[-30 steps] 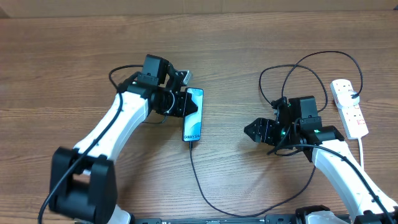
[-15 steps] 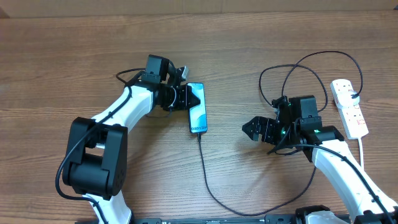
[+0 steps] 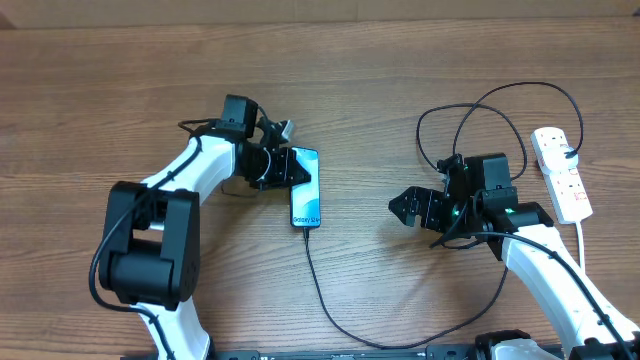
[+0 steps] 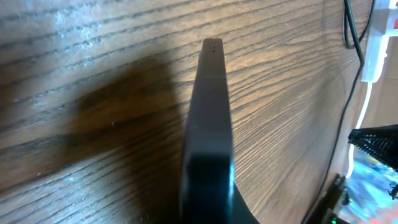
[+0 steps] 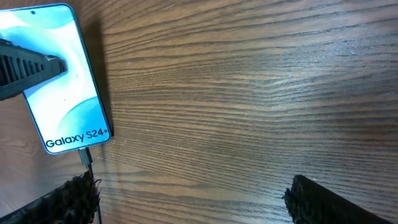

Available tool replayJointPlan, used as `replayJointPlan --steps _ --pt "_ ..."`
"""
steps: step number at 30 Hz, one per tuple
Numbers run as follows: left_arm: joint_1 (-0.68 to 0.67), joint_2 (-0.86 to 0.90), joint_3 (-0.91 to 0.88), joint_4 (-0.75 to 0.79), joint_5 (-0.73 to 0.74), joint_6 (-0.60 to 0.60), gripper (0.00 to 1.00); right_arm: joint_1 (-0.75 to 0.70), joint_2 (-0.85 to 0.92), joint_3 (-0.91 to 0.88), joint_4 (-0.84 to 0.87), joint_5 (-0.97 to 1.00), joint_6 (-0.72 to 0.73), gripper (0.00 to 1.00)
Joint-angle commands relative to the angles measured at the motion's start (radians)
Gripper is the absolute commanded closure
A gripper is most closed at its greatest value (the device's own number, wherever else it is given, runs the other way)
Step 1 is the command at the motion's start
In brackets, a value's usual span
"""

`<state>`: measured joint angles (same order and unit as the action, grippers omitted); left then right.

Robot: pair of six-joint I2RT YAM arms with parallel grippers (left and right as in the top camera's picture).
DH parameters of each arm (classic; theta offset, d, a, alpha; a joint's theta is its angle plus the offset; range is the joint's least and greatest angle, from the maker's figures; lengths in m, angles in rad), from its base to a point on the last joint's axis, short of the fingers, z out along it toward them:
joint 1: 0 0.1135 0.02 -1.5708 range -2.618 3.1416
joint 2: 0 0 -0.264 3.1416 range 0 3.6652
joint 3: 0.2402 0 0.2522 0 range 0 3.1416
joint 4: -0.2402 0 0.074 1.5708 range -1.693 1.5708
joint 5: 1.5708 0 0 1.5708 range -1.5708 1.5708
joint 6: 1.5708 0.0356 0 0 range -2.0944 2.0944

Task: Plug charger to phone and switch on socket
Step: 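Press the phone flat on the table with the left gripper, then open it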

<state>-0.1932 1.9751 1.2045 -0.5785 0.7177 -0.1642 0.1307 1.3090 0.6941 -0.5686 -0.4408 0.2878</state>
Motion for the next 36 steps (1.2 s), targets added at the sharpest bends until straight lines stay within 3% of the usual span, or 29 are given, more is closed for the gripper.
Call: replayJointPlan --steps 1,15,21,32,36 --pt "-0.002 0.065 0.015 0.005 0.039 0.038 0.96 -0.003 -0.018 0.019 0.005 0.003 -0.005 0.02" --pt "-0.002 0.209 0.015 -0.007 0.043 0.033 0.96 -0.003 -0.018 0.019 0.005 0.003 -0.005 0.01" --pt "-0.001 0.209 0.015 -0.027 -0.145 -0.098 0.96 -0.003 -0.018 0.019 0.006 0.003 -0.005 0.00" --pt "-0.002 0.209 0.015 -0.088 -0.303 -0.114 0.96 -0.003 -0.018 0.019 0.005 0.003 -0.005 0.00" --pt "-0.002 0.209 0.015 -0.119 -0.390 -0.171 0.94 -0.003 -0.018 0.019 0.006 0.003 -0.005 0.00"
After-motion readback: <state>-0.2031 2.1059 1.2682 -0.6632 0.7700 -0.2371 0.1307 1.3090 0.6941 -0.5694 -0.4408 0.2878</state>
